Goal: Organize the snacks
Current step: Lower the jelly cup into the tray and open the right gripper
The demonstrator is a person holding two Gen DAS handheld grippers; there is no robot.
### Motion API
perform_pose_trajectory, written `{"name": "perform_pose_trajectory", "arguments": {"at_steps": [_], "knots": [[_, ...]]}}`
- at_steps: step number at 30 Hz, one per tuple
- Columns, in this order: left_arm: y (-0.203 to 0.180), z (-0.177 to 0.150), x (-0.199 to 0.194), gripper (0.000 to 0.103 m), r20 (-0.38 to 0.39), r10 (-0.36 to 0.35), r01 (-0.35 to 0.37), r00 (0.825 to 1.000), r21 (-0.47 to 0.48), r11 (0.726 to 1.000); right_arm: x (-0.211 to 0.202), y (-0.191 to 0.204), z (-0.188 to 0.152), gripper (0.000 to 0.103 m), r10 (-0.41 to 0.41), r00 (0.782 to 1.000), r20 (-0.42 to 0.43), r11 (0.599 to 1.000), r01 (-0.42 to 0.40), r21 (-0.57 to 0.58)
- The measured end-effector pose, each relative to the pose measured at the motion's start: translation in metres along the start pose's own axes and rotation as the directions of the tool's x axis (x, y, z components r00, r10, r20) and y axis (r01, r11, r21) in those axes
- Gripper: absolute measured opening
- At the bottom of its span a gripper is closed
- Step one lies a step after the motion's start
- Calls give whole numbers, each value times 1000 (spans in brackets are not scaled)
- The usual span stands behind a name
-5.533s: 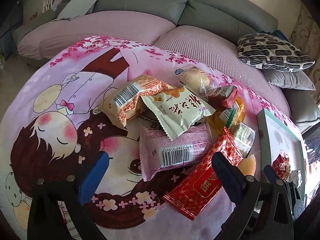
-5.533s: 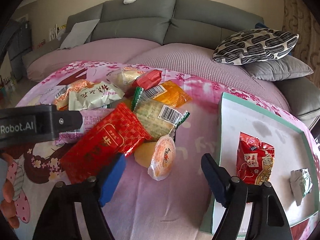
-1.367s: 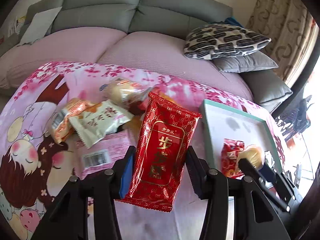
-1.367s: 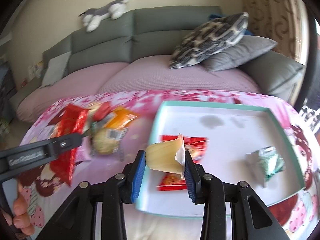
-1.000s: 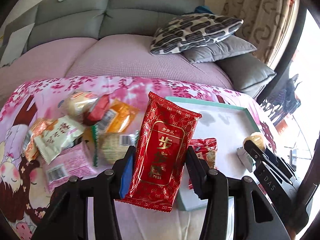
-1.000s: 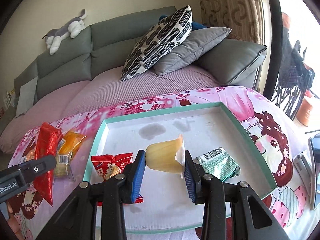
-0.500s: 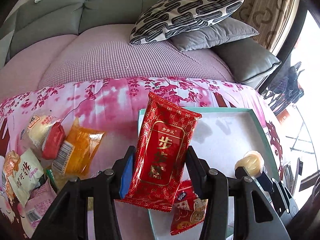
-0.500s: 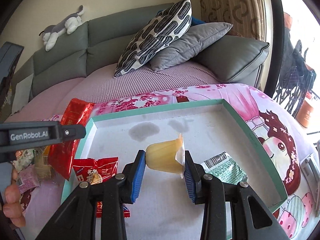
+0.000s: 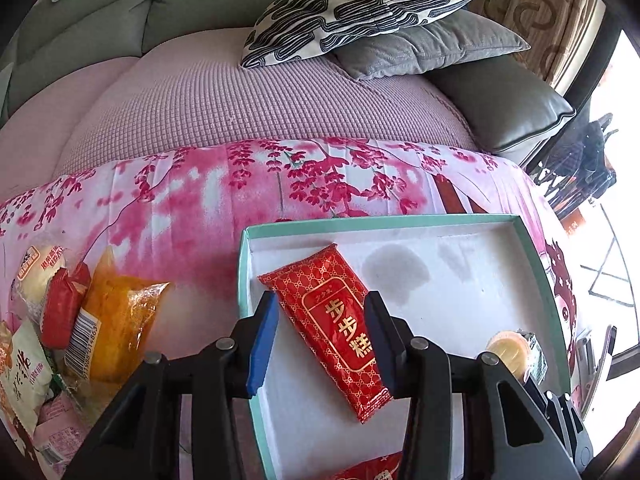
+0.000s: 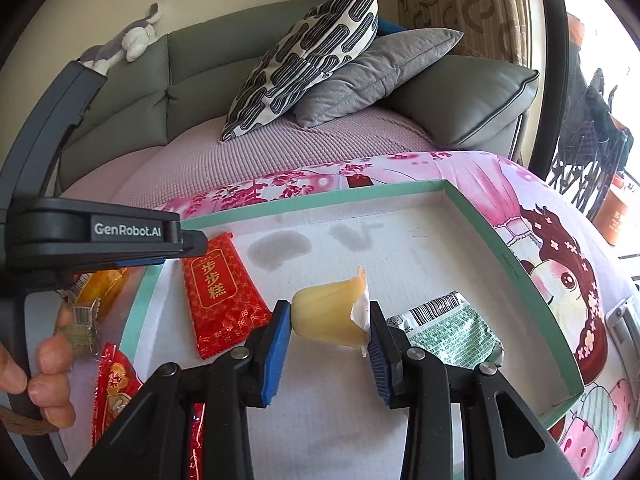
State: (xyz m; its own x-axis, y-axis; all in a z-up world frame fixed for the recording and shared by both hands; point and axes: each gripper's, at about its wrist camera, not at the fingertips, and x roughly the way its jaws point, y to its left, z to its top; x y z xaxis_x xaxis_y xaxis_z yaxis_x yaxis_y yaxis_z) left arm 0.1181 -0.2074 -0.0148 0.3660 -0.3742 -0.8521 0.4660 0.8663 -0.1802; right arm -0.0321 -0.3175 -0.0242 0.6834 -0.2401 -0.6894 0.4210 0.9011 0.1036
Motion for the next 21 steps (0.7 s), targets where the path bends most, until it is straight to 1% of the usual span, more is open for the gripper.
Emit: {"name": "perform_pose_trajectory", "arguments": {"at_steps": [5, 7, 8, 9, 10, 12, 14, 15, 16, 17, 18, 21], "knots": [[6, -11, -18, 46, 22, 12, -12, 1000, -16, 1000, 1, 0, 0, 40, 3, 1000, -9, 1000, -2, 15], [12, -17, -26, 47, 36, 27, -26, 999, -28, 999, 0, -1, 0, 42, 1, 1000, -3, 1000, -1, 18], [16, -20, -31, 49, 42, 36, -34, 998, -38, 999, -1, -1, 1, 45, 2, 1000, -2, 1000, -2, 18], [20, -23, -34, 53, 45, 42, -40, 998, -48, 998, -1, -1, 1, 51, 3, 1000, -1, 1000, -3, 20], [24, -26, -38, 55, 50, 45, -42, 998, -60, 997, -1, -1, 1, 54, 5, 1000, 0, 1000, -5, 21], [35, -35, -46, 60, 62, 49, -44, 997, -87, 995, -2, 1, 1, 57, 14, 1000, -1, 1000, -14, 17], [46, -45, -52, 61, 69, 67, -59, 995, -115, 992, -3, 3, 1, 63, 22, 1000, 5, 1000, -22, 11], [53, -49, -54, 64, 69, 80, -70, 994, -135, 988, -4, 5, 1, 71, 32, 999, 9, 999, -32, 8], [61, -55, -57, 69, 70, 93, -81, 993, -162, 983, -5, 7, 1, 79, 41, 999, 14, 999, -41, 3], [71, -60, -58, 80, 69, 108, -93, 992, -192, 977, -6, 9, 1, 82, 48, 999, 20, 999, -48, -2], [80, -64, -61, 84, 71, 124, -106, 990, -220, 970, -7, 11, 1, 88, 55, 998, 22, 998, -55, -7], [104, -76, -66, 84, 70, 181, -155, 981, -275, 949, -7, 17, 1, 100, 71, 997, 21, 997, -71, -18]]}}
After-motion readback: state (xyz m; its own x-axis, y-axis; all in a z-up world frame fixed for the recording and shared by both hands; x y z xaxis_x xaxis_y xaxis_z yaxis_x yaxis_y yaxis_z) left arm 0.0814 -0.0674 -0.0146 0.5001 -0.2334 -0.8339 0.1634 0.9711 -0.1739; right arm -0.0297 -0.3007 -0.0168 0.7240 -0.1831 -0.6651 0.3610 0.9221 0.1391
